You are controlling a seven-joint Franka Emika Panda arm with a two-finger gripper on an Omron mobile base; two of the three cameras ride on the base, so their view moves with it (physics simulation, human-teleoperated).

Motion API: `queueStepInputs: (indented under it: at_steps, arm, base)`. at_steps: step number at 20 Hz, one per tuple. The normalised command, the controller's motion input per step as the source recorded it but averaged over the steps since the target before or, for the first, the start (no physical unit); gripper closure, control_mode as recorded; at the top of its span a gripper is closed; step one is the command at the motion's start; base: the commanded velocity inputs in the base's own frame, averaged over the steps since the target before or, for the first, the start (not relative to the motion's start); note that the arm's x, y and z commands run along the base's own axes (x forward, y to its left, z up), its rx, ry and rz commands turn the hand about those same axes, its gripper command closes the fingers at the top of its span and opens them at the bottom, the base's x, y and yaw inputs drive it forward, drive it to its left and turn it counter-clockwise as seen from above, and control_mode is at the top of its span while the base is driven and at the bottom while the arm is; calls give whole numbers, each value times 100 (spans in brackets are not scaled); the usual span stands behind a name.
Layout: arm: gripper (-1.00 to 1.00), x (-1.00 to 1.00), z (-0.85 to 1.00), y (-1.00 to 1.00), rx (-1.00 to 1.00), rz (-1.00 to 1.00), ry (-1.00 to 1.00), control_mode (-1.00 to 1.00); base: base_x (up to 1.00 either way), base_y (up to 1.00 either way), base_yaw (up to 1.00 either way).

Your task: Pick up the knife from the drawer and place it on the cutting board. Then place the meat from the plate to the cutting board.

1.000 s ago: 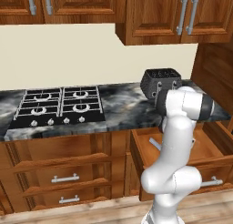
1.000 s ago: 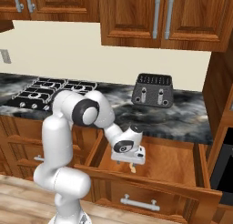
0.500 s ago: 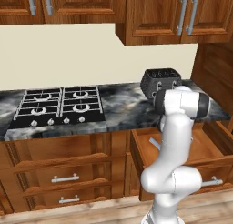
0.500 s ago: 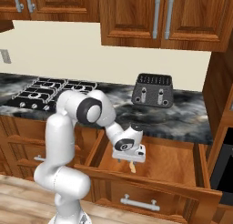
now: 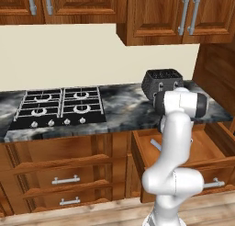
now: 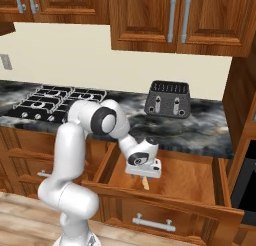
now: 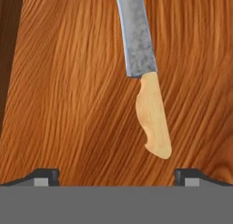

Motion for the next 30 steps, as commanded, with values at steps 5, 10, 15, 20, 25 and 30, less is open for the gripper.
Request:
queueStepInputs:
  at_steps: [5,10,15,20,25,30]
  arm:
    - [-100,16,-19,-13,0,0,0,-100]
    - [-100,20,-26,-4,0,0,0,-100]
    - [-100,25,-30,-3,0,0,1,-100]
    - [-100,28,-19,-6,0,0,1,-100]
    - [-100,26,-14,-14,0,0,1,-100]
    - [-100,8,-19,-5,0,0,1,-100]
  base:
    - [0,0,0]
    - [0,0,0]
    - [0,0,0]
    - [0,0,0]
    - [0,0,0]
    - [0,0,0]
